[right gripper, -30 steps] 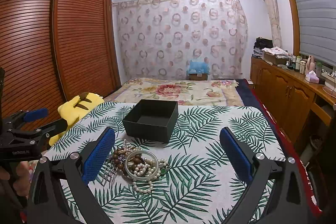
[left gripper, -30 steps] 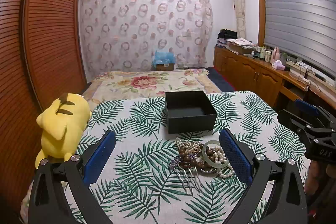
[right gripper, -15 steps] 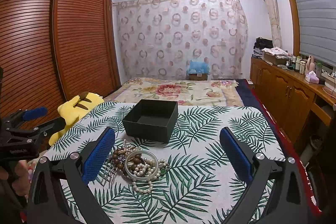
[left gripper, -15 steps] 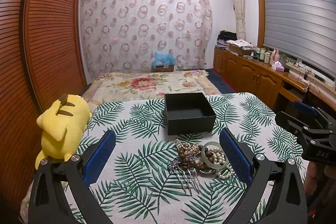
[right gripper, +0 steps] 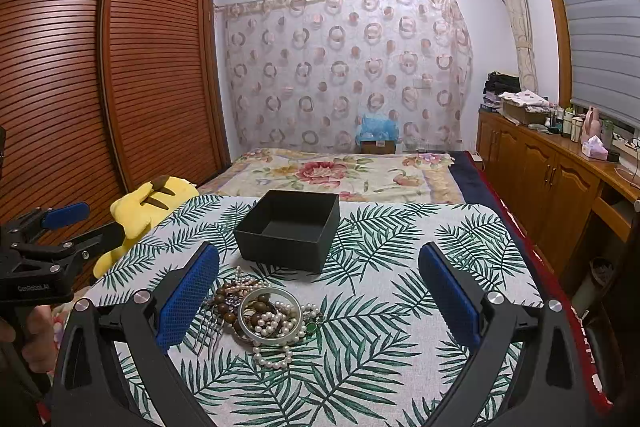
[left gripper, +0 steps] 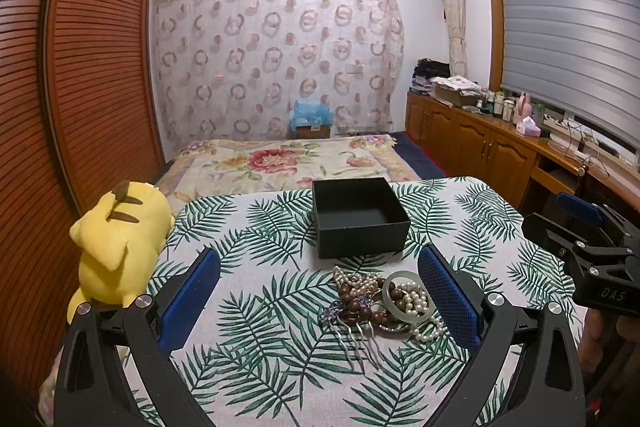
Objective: Organize jewelry
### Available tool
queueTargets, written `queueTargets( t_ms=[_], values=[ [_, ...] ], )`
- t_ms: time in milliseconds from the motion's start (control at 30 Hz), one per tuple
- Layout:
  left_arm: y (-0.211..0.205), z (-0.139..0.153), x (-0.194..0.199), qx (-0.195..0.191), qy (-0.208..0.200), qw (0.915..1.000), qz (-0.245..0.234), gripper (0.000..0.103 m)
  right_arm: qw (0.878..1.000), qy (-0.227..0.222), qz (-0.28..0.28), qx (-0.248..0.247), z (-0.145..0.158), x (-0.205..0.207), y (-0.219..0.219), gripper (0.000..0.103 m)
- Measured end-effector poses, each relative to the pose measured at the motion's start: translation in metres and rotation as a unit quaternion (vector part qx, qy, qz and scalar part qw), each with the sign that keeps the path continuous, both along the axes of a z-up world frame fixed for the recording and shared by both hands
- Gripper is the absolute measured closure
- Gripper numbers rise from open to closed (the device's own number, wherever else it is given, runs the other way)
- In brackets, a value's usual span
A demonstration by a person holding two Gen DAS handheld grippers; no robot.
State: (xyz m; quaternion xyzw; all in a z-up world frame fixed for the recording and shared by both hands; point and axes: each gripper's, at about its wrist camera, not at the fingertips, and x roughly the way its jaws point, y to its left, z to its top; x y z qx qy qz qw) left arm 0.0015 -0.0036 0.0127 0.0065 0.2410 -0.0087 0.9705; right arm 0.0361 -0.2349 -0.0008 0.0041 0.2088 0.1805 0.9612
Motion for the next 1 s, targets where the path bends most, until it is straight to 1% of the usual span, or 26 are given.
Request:
queueTargets(
  t_ms=[500,533,567,633,933,967,1000],
  values=[
    [-0.001,0.005,-0.001,-0.001,-0.002,1.0,0.0,0.007,1.0,-0.001,0.001,0.001,0.001,0.0,-0.001,0.002],
    [-0.003,0.009,-0.003,-0.001,-0.002,1.0,-0.001,0.007,1.0,-0.001,0.001,0.001,0.0,0.0,0.0,0.002],
    [-0.009,0.02,-0.011,-0.001,-0.003,1.0,-0.002,0.007,1.0,-0.001,0.001,0.001,0.0,0.0,0.0,0.002],
    [-0.013,0.027,-0.013,0.0,-0.004,1.0,-0.003,0.007,1.0,-0.001,0.003,0.001,0.0,0.0,0.0,0.002],
    [-0.011,0.022,-0.013,-0.001,-0.004,1.0,-0.002,0.007,1.0,-0.002,0.002,0.001,-0.001,0.001,0.002,0.002],
    [-0.013,0.026,-0.014,-0.001,-0.003,1.0,-0.002,0.007,1.0,-0.002,0.003,0.001,-0.002,0.002,0.003,0.002],
    [-0.011,0.022,-0.013,-0.001,-0.004,1.0,-0.002,0.007,1.0,-0.002,0.002,0.0,-0.002,0.002,0.003,0.002]
  ],
)
